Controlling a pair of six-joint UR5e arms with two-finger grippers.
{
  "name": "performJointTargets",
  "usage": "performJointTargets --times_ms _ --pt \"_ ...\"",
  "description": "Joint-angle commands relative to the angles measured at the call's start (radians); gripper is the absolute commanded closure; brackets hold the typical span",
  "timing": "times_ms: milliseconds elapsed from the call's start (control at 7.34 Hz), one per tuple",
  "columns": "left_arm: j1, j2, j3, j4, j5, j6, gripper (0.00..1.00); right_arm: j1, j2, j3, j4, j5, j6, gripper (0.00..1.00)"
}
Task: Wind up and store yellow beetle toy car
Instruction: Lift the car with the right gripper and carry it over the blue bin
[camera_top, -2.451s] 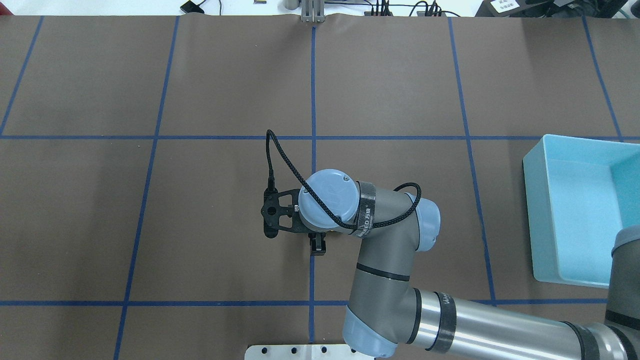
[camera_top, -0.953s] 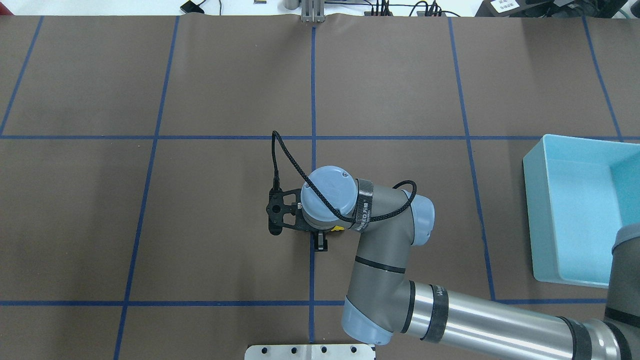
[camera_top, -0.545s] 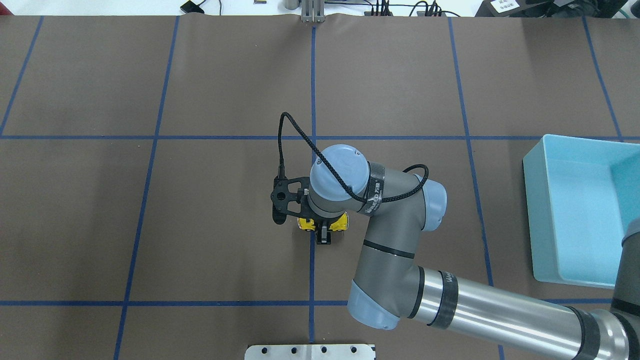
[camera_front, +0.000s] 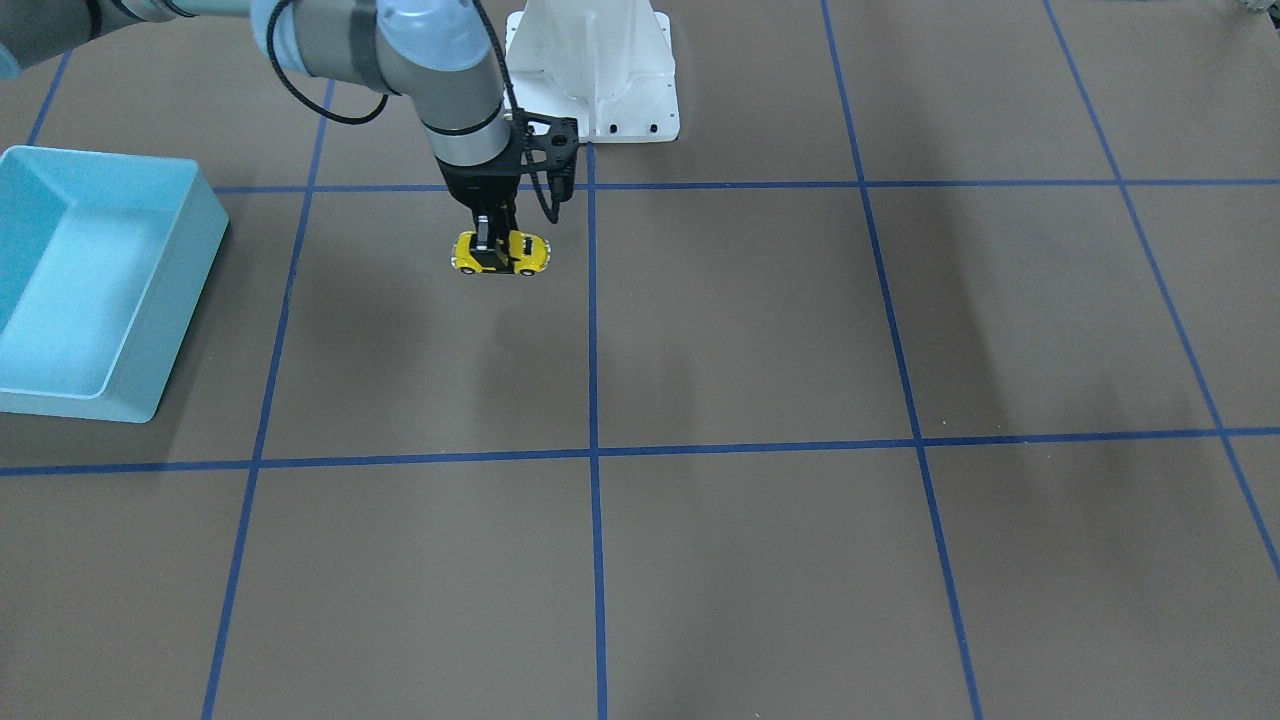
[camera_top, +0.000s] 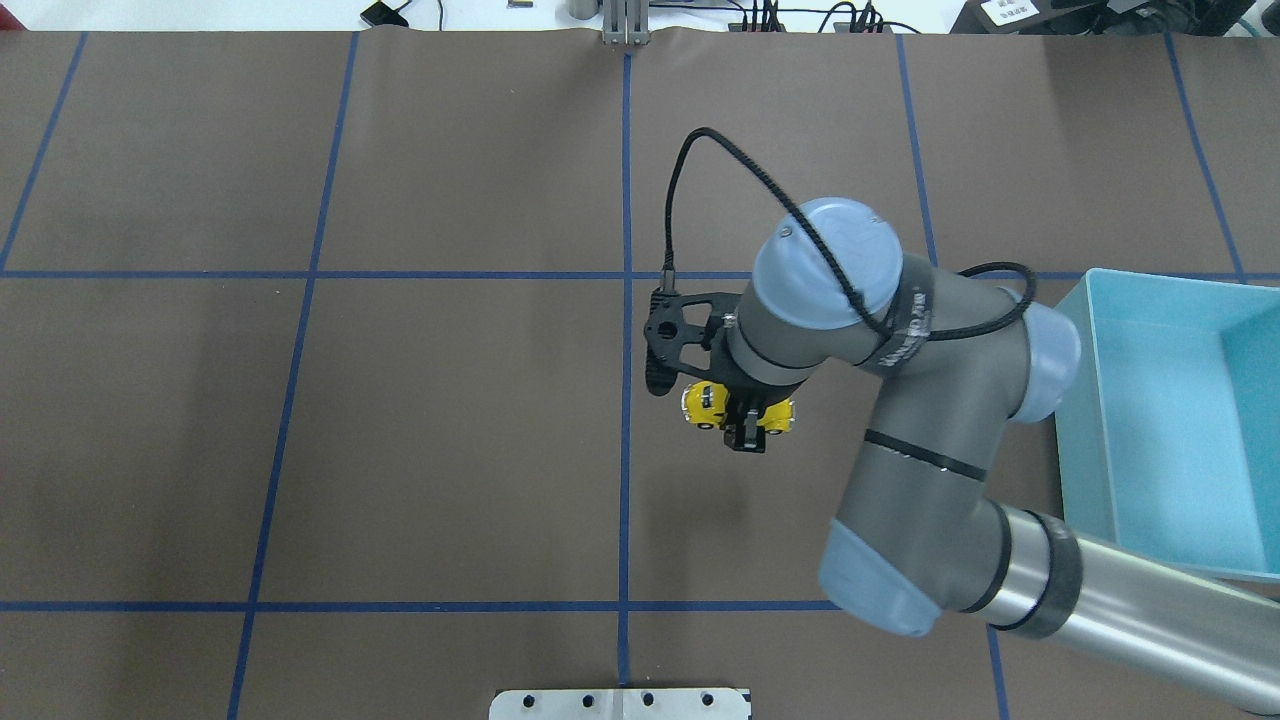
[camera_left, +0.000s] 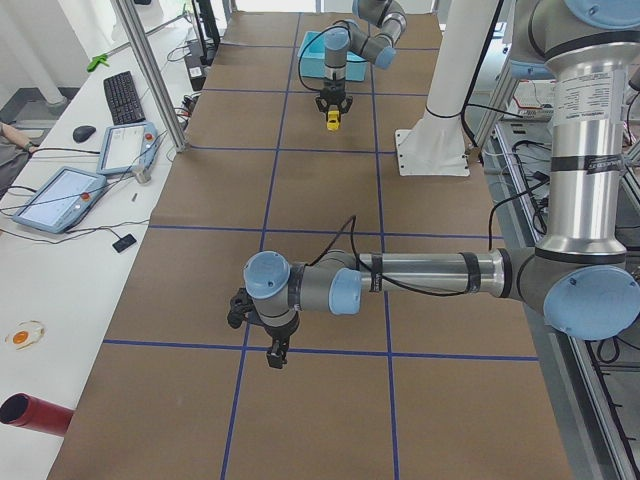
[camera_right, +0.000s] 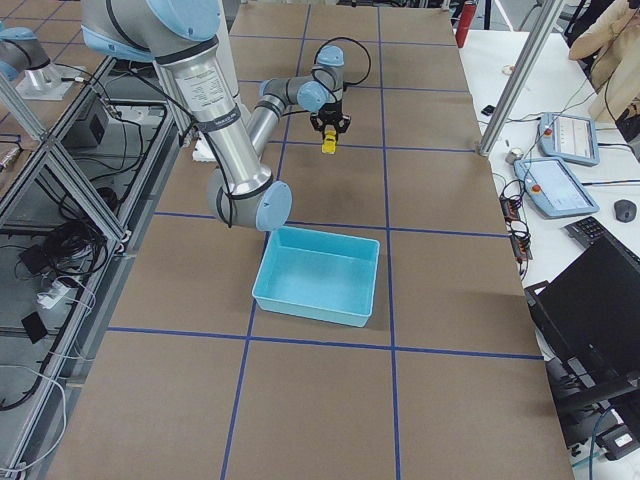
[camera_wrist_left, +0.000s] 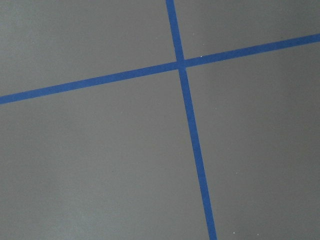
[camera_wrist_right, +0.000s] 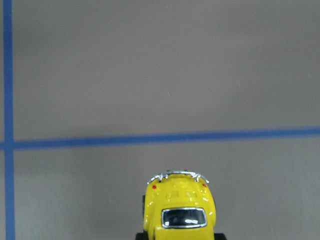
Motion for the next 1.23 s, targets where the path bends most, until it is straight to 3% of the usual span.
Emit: performJointTargets --times_ms 0,272,545,817,953,1089 --pt "-0.001 0.0 -0.003 0.0 0.001 -0.001 0.0 0.171 -0.164 0.132 -0.009 0.145 -0.117 1.0" --pt "-0.001 -0.003 -0.02 -0.002 0.001 0.001 0.0 0.237 -0.437 0.32 -0.008 0.149 -0.185 1.0" --pt "-0.004 -0.003 -0.046 -0.003 0.001 0.001 0.0 0.366 -0.655 0.359 0.003 0.15 -0.464 1.0" --pt "-0.02 0.004 -0.037 -0.024 0.006 0.006 0.0 0.4 -0.728 0.319 0.015 0.15 -0.567 1.0" --pt "-0.021 0.014 -0.026 -0.076 0.006 0.01 0.0 0.4 -0.731 0.202 0.123 0.15 -0.569 1.0" --pt "-0.035 0.008 -0.024 -0.092 0.004 0.0 0.0 0.4 -0.772 0.065 0.325 0.15 -0.563 1.0"
